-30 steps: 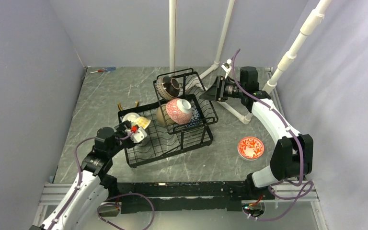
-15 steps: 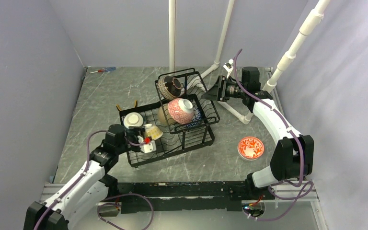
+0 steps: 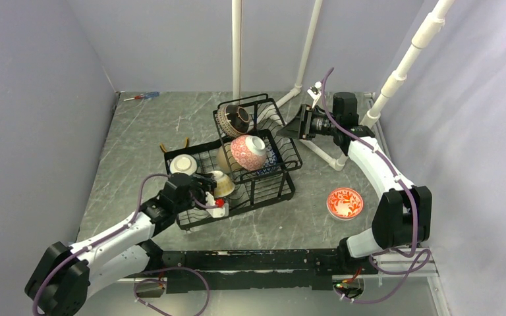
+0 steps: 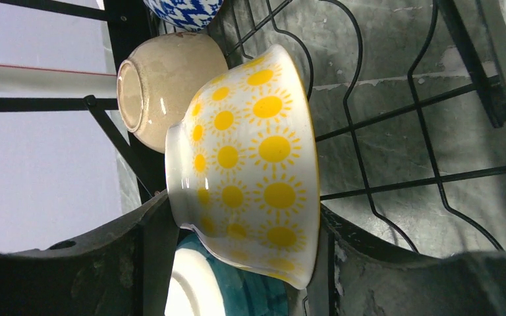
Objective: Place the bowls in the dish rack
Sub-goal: Turn the bowl upside down on the dish rack.
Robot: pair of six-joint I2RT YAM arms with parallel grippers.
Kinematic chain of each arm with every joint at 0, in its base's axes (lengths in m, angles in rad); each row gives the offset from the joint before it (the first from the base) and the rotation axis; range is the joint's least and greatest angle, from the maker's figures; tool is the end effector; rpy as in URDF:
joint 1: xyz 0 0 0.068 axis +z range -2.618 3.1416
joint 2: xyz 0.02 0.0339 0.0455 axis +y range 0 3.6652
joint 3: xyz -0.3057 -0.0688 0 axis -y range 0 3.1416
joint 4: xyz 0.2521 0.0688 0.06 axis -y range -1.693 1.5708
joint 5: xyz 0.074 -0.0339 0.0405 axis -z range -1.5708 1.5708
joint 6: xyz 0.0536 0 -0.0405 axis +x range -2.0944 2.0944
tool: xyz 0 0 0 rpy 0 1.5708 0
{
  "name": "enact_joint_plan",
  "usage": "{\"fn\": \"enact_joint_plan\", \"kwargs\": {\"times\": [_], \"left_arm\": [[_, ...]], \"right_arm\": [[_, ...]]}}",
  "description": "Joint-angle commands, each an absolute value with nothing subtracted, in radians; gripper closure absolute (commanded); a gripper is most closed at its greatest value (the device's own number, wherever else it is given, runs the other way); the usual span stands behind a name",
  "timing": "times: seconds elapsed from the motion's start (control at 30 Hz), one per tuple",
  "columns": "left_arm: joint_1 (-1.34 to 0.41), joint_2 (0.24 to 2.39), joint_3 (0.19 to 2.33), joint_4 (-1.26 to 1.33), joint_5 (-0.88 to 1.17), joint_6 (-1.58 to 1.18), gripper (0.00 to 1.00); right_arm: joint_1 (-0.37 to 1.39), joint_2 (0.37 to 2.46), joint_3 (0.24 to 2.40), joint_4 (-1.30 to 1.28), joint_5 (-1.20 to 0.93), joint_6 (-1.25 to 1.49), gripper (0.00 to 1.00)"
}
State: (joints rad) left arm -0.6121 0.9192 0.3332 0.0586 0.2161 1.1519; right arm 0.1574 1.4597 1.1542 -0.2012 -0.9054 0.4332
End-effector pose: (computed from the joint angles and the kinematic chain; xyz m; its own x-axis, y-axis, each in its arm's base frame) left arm 0.1465 -0.1169 0.2035 0.4837 0.7507 -0.4501 0.6663 0.0177 0.7455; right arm 0.3274 0.0947 0.3467 -0.7608 0.1416 -0.6333 -0.5032 0.4875 0.7135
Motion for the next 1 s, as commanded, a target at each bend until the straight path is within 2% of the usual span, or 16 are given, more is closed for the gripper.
{"fn": "enact_joint_plan", "kwargs": {"times": [0.0,0.1,0.23,0.77,0.87,0.97], "left_arm": [[-0.636,0.918,0.373,0.036,0.191,1.202,0.89],[-0.653,0.904,0.373,-0.020,0.186,1.215,0.41],[-0.677,0.852,0.363,-0.090,0.187,1.222,0.09],[-0.704,0.690,0.531,-0.589,0.180,1.108,0.07],[-0.704,0.692,0.549,-0.592,0.168,0.968,0.11],[-0.704,0.730,0.549,-0.580,0.150,0.870,0.22]], "right_arm": [[0.121,1.434,1.132,-0.164,-0.856,0.401,0.99],[0.120,1.434,1.131,-0.159,-0.859,0.403,0.99],[0.117,1.434,1.129,-0.161,-0.861,0.399,0.99],[0.109,1.431,1.128,-0.157,-0.862,0.398,0.98],[0.109,1.429,1.126,-0.151,-0.861,0.400,0.98],[0.108,1.426,1.128,-0.154,-0.854,0.402,0.95]]}}
